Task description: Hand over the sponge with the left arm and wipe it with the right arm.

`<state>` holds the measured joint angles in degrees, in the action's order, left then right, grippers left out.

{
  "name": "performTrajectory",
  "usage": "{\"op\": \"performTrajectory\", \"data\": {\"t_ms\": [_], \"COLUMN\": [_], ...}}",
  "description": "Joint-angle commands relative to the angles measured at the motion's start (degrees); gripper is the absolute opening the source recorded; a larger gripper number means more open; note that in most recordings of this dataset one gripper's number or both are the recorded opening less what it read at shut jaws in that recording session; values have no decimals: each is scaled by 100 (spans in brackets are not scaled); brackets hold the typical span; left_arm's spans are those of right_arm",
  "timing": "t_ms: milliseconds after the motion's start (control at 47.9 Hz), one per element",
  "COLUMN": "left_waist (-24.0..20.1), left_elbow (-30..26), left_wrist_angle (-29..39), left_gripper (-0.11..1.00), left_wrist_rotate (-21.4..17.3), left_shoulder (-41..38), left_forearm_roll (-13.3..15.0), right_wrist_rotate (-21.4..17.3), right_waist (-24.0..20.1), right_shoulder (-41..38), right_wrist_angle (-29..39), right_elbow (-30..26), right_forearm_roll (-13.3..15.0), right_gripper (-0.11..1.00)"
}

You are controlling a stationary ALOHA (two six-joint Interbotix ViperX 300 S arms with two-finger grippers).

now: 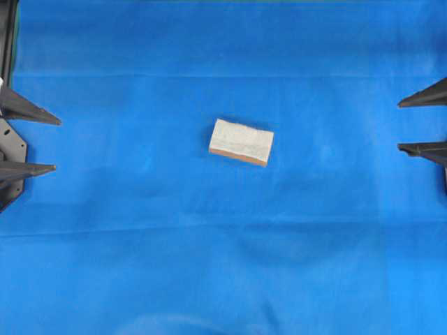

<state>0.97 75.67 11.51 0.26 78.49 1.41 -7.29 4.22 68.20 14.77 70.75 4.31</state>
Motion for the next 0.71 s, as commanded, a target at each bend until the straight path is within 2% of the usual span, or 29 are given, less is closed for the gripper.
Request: {"op": "performTrajectory", "data": {"t_ms": [0, 334, 689], "left_waist": [0, 9, 9], "left_elbow": [26, 132, 132], "left_wrist_angle": [-26, -62, -62], "left_gripper": [87, 86, 86], "left_wrist_rotate": [9, 18, 18], "left_shoulder": [-70, -88, -88], "left_forearm_roll": [0, 0, 9], "right_wrist_rotate": [-35, -158, -158], "right_waist": [0, 9, 9], "right_shoulder": [-35, -35, -26], "right_wrist_angle": [-220, -642, -633], "right_elbow": [44, 396, 396], "right_forearm_roll": [-53, -88, -79], "right_gripper": [74, 74, 73]}}
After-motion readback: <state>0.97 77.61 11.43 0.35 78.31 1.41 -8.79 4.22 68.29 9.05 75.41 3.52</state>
